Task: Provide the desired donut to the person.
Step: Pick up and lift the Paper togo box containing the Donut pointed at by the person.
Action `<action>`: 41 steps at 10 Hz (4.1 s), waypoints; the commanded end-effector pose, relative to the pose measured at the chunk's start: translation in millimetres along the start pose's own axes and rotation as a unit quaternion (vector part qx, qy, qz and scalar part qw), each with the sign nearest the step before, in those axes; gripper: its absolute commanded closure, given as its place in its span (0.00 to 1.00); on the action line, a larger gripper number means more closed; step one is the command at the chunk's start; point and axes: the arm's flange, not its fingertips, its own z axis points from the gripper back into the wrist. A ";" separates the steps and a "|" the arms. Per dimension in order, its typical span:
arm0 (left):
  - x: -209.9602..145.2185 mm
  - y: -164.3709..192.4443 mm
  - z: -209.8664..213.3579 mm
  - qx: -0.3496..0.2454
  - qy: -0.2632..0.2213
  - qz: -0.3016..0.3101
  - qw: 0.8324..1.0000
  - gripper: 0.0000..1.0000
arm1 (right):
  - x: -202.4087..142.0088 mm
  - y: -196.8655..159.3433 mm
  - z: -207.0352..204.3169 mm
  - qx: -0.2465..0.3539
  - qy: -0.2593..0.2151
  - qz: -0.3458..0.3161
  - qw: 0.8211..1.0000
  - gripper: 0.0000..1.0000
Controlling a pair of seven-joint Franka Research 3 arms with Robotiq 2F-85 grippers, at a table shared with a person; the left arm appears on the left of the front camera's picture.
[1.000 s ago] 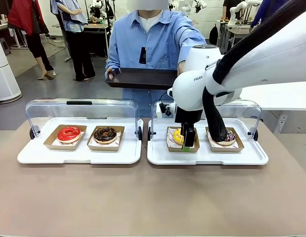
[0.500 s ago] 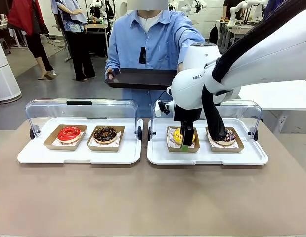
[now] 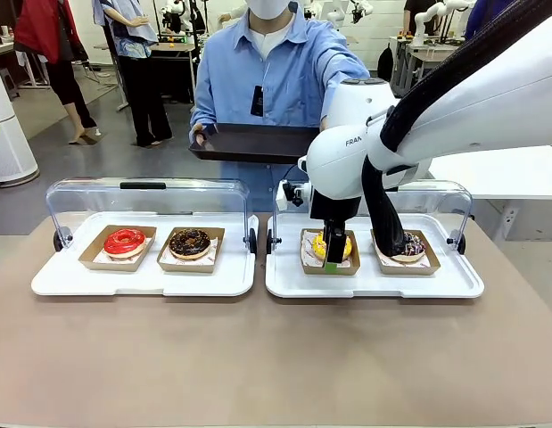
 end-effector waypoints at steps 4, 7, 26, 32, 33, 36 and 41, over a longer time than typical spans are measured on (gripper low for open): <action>0.6 -0.1 2.2 -0.002 -0.004 -0.005 1.000 0.00 | 37.8 -0.4 -46.3 -0.040 0.011 -0.019 0.999 0.00; 0.6 -0.1 2.2 -0.002 -0.004 -0.005 1.000 0.00 | 40.6 -4.4 -56.6 -0.035 0.016 -0.012 0.999 0.00; 0.6 -0.1 2.2 -0.002 -0.004 -0.005 1.000 0.00 | 32.1 -19.7 -64.2 -0.002 0.004 0.033 0.999 1.00; 0.6 -0.1 2.2 -0.002 -0.004 -0.005 1.000 0.00 | 37.7 -3.5 -42.0 0.002 0.033 0.022 0.999 1.00; 0.6 -0.1 2.2 -0.002 -0.004 -0.005 1.000 0.00 | 42.7 7.6 -26.6 0.020 0.043 0.023 0.999 1.00; 0.6 -0.1 2.2 -0.002 -0.004 -0.005 1.000 0.00 | 54.9 47.7 31.8 0.059 0.074 0.024 0.995 1.00; 0.6 -0.1 2.2 -0.002 -0.004 -0.005 1.000 0.00 | 70.2 123.1 136.6 0.054 0.073 0.051 0.995 1.00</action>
